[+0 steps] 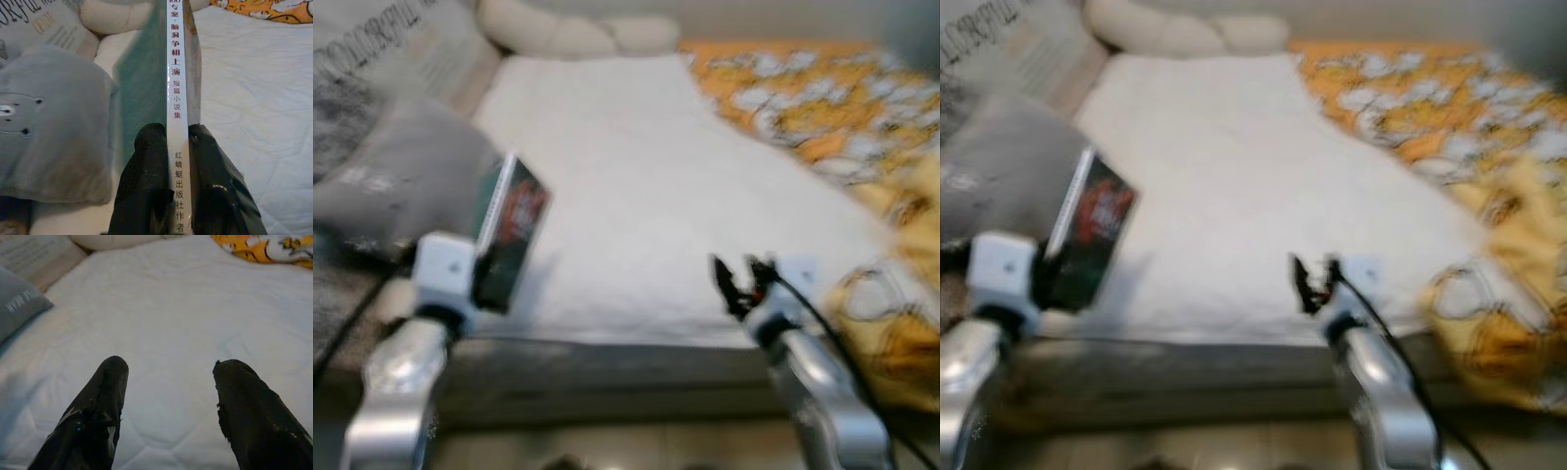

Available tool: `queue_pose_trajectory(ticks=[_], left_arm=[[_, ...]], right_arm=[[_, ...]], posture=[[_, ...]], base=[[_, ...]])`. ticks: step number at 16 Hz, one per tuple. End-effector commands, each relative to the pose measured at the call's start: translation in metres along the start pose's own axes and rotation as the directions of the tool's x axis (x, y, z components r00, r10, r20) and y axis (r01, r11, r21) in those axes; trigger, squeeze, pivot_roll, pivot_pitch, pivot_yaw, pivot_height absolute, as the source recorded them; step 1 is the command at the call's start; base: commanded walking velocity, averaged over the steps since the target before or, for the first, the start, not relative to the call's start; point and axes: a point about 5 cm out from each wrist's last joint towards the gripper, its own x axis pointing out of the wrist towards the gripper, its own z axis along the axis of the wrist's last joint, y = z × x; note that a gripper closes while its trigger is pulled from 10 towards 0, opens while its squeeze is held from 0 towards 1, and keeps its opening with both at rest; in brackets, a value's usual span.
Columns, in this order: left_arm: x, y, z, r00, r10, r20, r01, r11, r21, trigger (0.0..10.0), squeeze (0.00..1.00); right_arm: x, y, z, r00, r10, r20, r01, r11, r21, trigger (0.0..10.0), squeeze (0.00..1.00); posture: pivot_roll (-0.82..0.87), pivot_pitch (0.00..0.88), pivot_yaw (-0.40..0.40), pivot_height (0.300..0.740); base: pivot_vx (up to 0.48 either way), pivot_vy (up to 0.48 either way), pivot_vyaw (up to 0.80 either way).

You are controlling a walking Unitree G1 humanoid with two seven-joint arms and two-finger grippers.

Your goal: Clean up the room

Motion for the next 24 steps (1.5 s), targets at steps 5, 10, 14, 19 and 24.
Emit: queue_pose_trajectory(ticks=[5, 10, 14, 19, 24], left_arm=[[0.004, 0.009, 0.011, 0.998, 0.042, 0.046, -0.041, 0.999, -0.004, 10.0, 0.00], [0.010, 0.006, 0.012, 0.999, 0.024, 0.044, -0.024, 1.000, -0.006, 10.0, 0.00], [0.011, 0.007, 0.011, 0.999, 0.029, 0.041, -0.028, 1.000, -0.011, 10.0, 0.00], [0.011, 0.008, 0.012, 0.999, 0.022, 0.038, -0.021, 1.000, -0.009, 10.0, 0.00], [0.012, 0.008, 0.011, 0.999, 0.002, 0.038, -0.002, 1.000, -0.005, 10.0, 0.00]], right_arm=[[0.008, 0.009, 0.008, 0.998, 0.055, 0.020, -0.056, 0.998, 0.016, 10.0, 0.00], [0.013, 0.012, 0.010, 0.996, 0.084, 0.011, -0.084, 0.996, 0.004, 10.0, 0.00], [0.015, 0.014, 0.007, 0.993, 0.118, -0.017, -0.119, 0.991, -0.059, 10.0, 0.00], [0.015, 0.018, 0.005, 0.990, 0.143, -0.019, -0.143, 0.989, -0.033, 10.0, 0.00], [0.016, 0.018, 0.003, 0.989, 0.145, -0.028, -0.146, 0.989, -0.036, 10.0, 0.00]], posture=[[-0.01, 0.000, -0.004, 0.740], [-0.01, 0.000, -0.010, 0.740], [-0.01, 0.000, -0.009, 0.740], [-0.01, 0.000, -0.002, 0.740], [-0.01, 0.000, 0.000, 0.740]], base=[[0.048, 0.000, 0.00], [0.266, 0.000, 0.00], [0.323, 0.000, 0.00], [0.347, 0.000, 0.48], [0.351, 0.000, 0.00]])
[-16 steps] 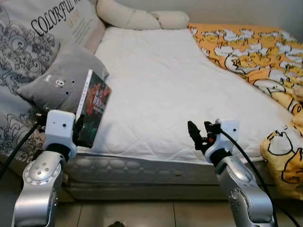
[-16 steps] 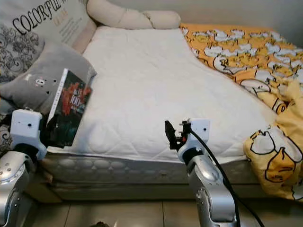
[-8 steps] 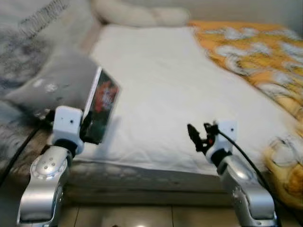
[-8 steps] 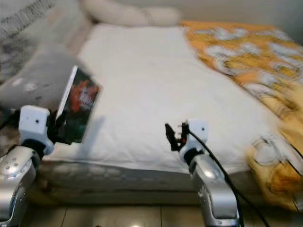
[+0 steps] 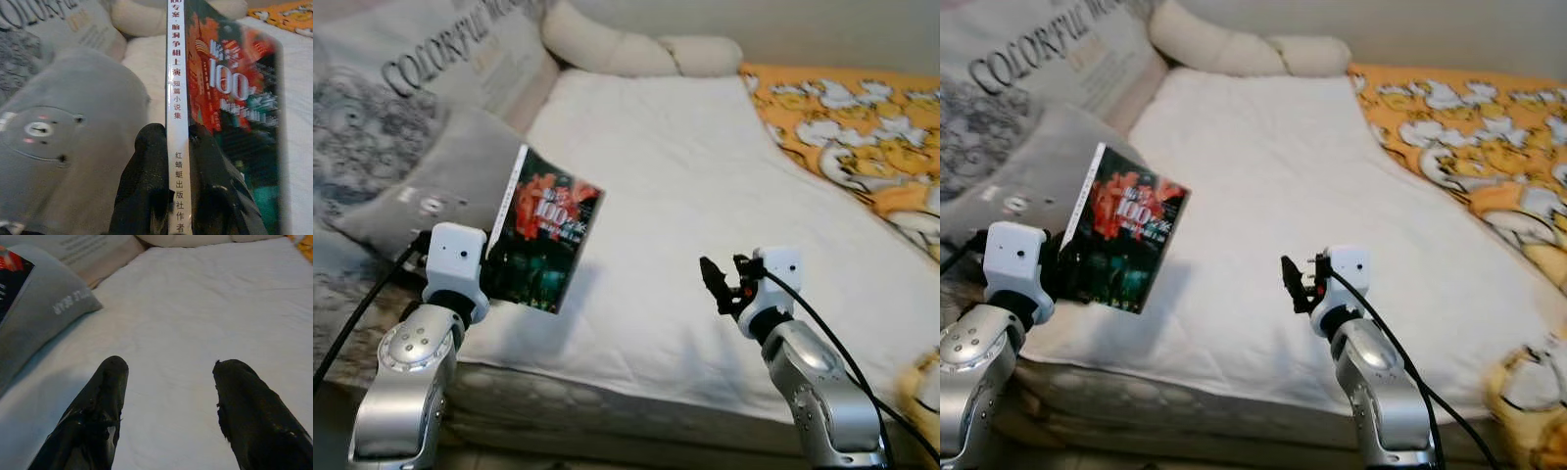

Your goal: Clean up the room

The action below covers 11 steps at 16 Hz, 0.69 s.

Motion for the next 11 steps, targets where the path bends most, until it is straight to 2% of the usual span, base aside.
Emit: queue_pose_trajectory(ticks=[1, 2, 5, 7, 8, 9, 11], left_arm=[[-0.001, 0.006, 0.008, 0.999, 0.018, 0.039, -0.018, 1.000, 0.020, 10.0, 0.00], [-0.001, 0.005, 0.009, 0.999, 0.018, 0.040, -0.018, 1.000, 0.019, 10.0, 0.00], [-0.002, 0.006, 0.009, 0.999, 0.022, 0.039, -0.023, 1.000, 0.013, 10.0, 0.00], [-0.001, 0.006, 0.009, 0.999, 0.017, 0.035, -0.016, 1.000, -0.012, 10.0, 0.00], [0.004, 0.004, 0.006, 1.000, -0.010, 0.016, 0.010, 1.000, -0.018, 10.0, 0.00], [0.013, 0.001, 0.003, 0.999, -0.033, -0.009, 0.032, 0.998, -0.055, 10.0, 0.00], [0.038, -0.004, 0.002, 0.995, -0.096, -0.033, 0.088, 0.980, -0.179, 10.0, 0.00]], right_arm=[[0.001, 0.006, 0.002, 1.000, 0.028, 0.006, -0.028, 1.000, 0.007, 10.0, 0.00], [0.001, 0.006, 0.002, 0.999, 0.032, 0.008, -0.032, 0.999, 0.010, 10.0, 0.00], [0.000, 0.006, 0.003, 0.999, 0.038, 0.015, -0.038, 0.999, -0.006, 10.0, 0.00], [-0.001, 0.006, 0.003, 0.999, 0.036, 0.013, -0.036, 0.999, -0.005, 10.0, 0.00], [-0.002, 0.007, 0.002, 0.999, 0.054, 0.002, -0.054, 0.999, 0.004, 10.0, 0.00], [-0.004, 0.008, 0.000, 0.996, 0.090, -0.018, -0.090, 0.996, -0.007, 10.0, 0.00], [-0.008, 0.006, -0.001, 0.988, 0.140, -0.059, -0.143, 0.988, -0.060, 10.0, 0.00]], posture=[[-0.01, 0.000, 0.000, 0.740], [0.00, 0.000, 0.000, 0.740], [-0.01, 0.000, 0.004, 0.740], [-0.01, 0.000, 0.004, 0.740], [-0.01, 0.000, 0.002, 0.740], [-0.01, 0.000, 0.003, 0.740], [-0.03, 0.000, 0.008, 0.740]], base=[[0.352, 0.000, -0.80], [0.349, 0.000, -0.66], [0.345, 0.000, 0.00], [0.000, 0.000, 0.00], [0.000, 0.000, 0.00], [0.000, 0.000, 0.00], [0.000, 0.000, 0.00]])
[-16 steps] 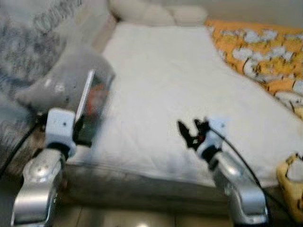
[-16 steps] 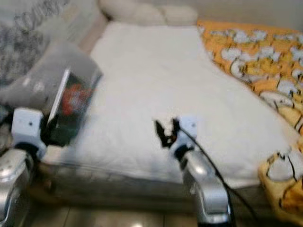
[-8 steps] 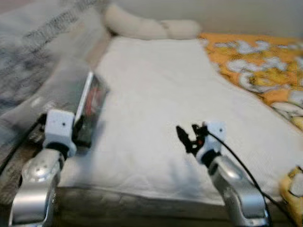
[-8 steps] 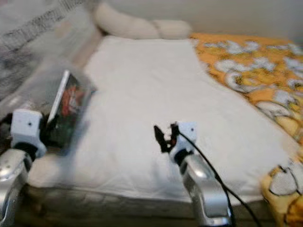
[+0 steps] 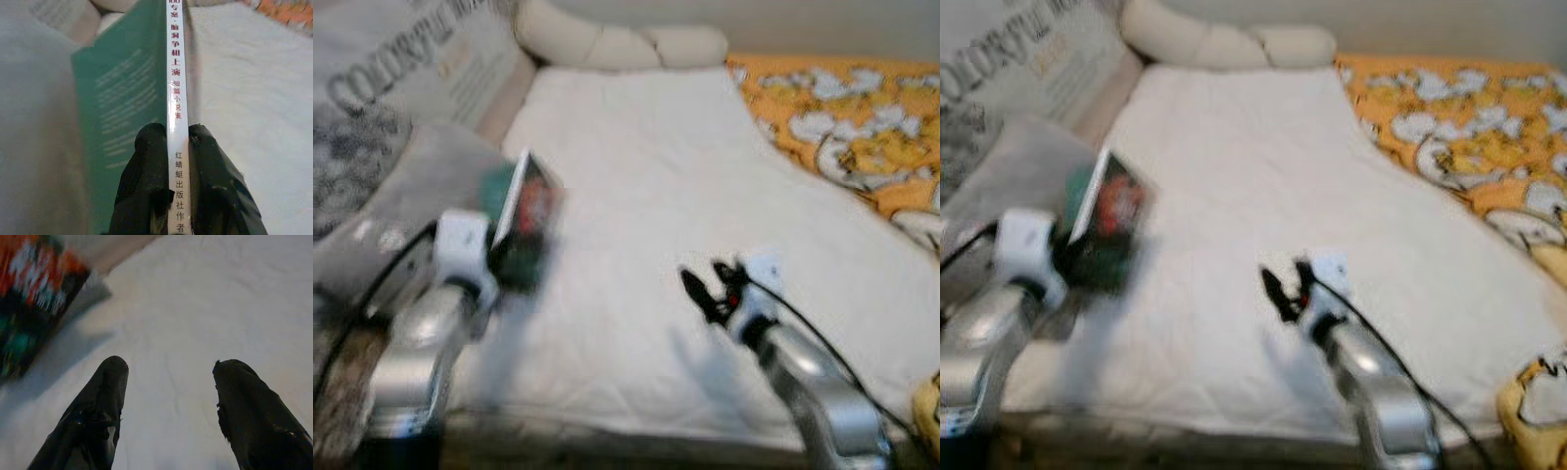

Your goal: Clean up the room

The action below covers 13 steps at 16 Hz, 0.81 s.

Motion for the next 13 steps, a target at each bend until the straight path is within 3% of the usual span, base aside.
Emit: queue_pose_trajectory(ticks=[1, 5, 8, 11, 12, 13], left_arm=[[0.012, -0.004, 0.005, 0.998, -0.055, 0.009, 0.055, 0.997, -0.052, 10.0, 0.00], [0.052, -0.010, 0.009, 0.986, -0.167, -0.026, 0.159, 0.969, -0.190, 10.0, 0.00], [0.076, -0.015, 0.008, 0.977, -0.209, -0.048, 0.180, 0.922, -0.343, 10.0, 0.00], [0.086, -0.016, -0.002, 0.975, -0.213, -0.065, 0.153, 0.851, -0.502, 10.0, 0.00], [0.089, -0.022, -0.006, 0.969, -0.244, -0.041, 0.172, 0.785, -0.595, 10.0, 0.00], [0.089, -0.025, -0.007, 0.967, -0.254, -0.030, 0.182, 0.764, -0.620, 10.0, 0.00]], right_arm=[[-0.003, 0.000, 0.008, 0.999, 0.034, 0.022, -0.034, 0.999, -0.014, 10.0, 0.00], [-0.011, -0.003, 0.017, 0.993, 0.116, 0.020, -0.115, 0.993, -0.024, 10.0, 0.00], [-0.022, 0.000, 0.017, 0.980, 0.198, -0.033, -0.199, 0.979, -0.039, 10.0, 0.00], [-0.034, 0.001, 0.020, 0.964, 0.255, -0.070, -0.257, 0.966, -0.018, 10.0, 0.00], [-0.041, 0.000, 0.020, 0.957, 0.272, -0.102, -0.276, 0.961, -0.025, 10.0, 0.00], [-0.043, -0.001, 0.020, 0.954, 0.276, -0.113, -0.281, 0.959, -0.030, 10.0, 0.00]], posture=[[-0.04, 0.000, 0.014, 0.740], [-0.10, 0.000, 0.043, 0.740], [-0.15, 0.000, 0.062, 0.740], [-0.20, 0.000, 0.069, 0.740], [-0.22, 0.000, 0.066, 0.740], [-0.23, 0.000, 0.061, 0.740]], base=[[0.000, 0.000, 0.00], [0.000, 0.000, 0.00], [0.000, 0.000, 0.00], [0.000, 0.000, 0.00], [0.000, 0.000, 0.00], [0.000, 0.000, 0.00]])
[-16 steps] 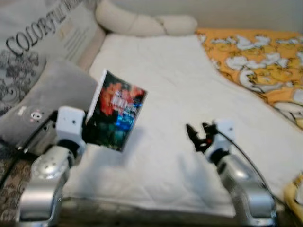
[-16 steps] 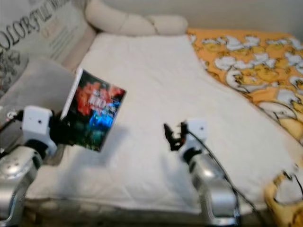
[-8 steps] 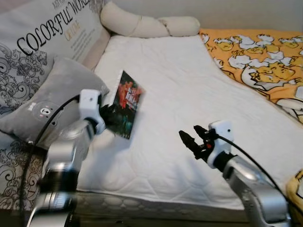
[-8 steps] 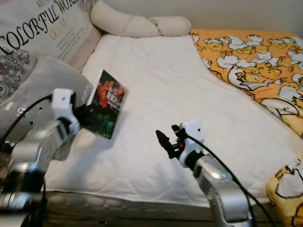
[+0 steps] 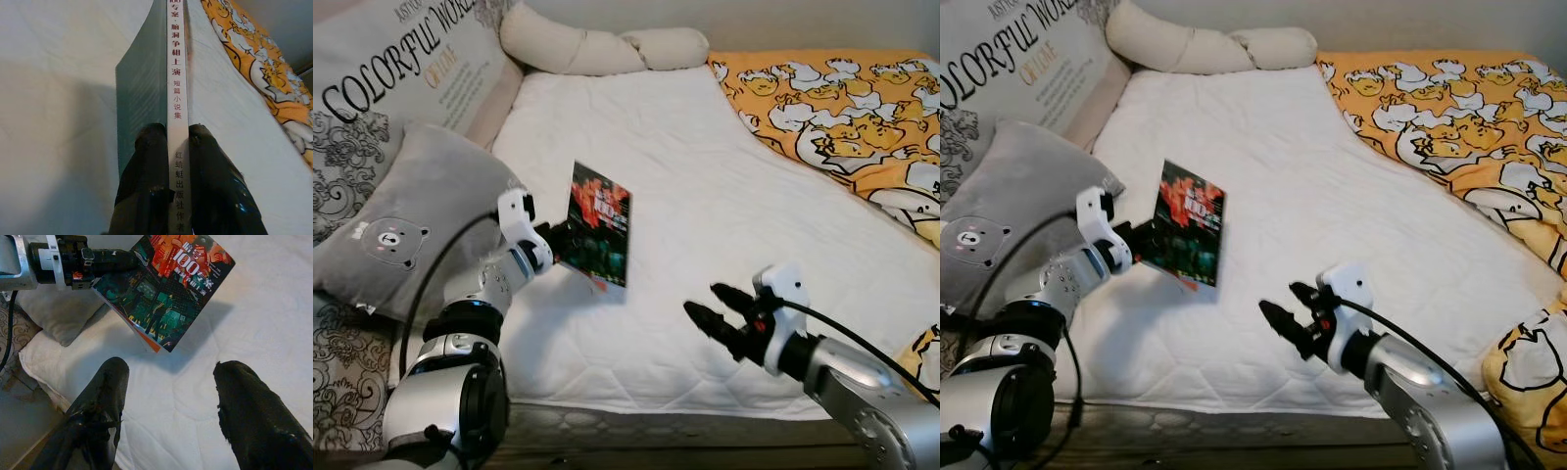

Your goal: Clean up the room

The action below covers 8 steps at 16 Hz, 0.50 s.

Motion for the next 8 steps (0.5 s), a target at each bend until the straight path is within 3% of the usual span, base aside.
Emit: queue_pose_trajectory(ticks=[1, 2, 6, 8], left_arm=[[0.002, -0.010, 0.016, 0.996, -0.056, 0.071, 0.057, 0.998, -0.015, 10.0, 0.00], [0.006, -0.009, 0.006, 0.997, -0.047, 0.054, 0.050, 0.997, -0.055, 10.0, 0.00], [0.004, 0.005, -0.005, 1.000, 0.023, 0.022, -0.022, 0.998, -0.053, 10.0, 0.00], [0.001, 0.016, -0.017, 0.996, 0.083, -0.034, -0.082, 0.996, 0.027, 10.0, 0.00]], right_arm=[[-0.004, 0.001, 0.005, 1.000, 0.011, 0.007, -0.011, 1.000, -0.014, 10.0, 0.00], [-0.012, 0.002, 0.007, 0.999, 0.025, -0.022, -0.025, 0.999, -0.026, 10.0, 0.00], [-0.019, 0.006, 0.009, 0.997, 0.051, -0.059, -0.053, 0.998, -0.033, 10.0, 0.00], [-0.022, 0.011, 0.008, 0.992, 0.086, -0.097, -0.093, 0.993, -0.069, 10.0, 0.00]], posture=[[-0.23, 0.000, 0.061, 0.740], [-0.26, 0.030, 0.043, 0.740], [-0.28, 0.072, 0.023, 0.740], [-0.29, 0.090, 0.011, 0.740]], base=[[0.000, 0.000, 0.00], [0.000, 0.000, 0.00], [0.000, 0.000, 0.00], [0.000, 0.000, 0.00]])
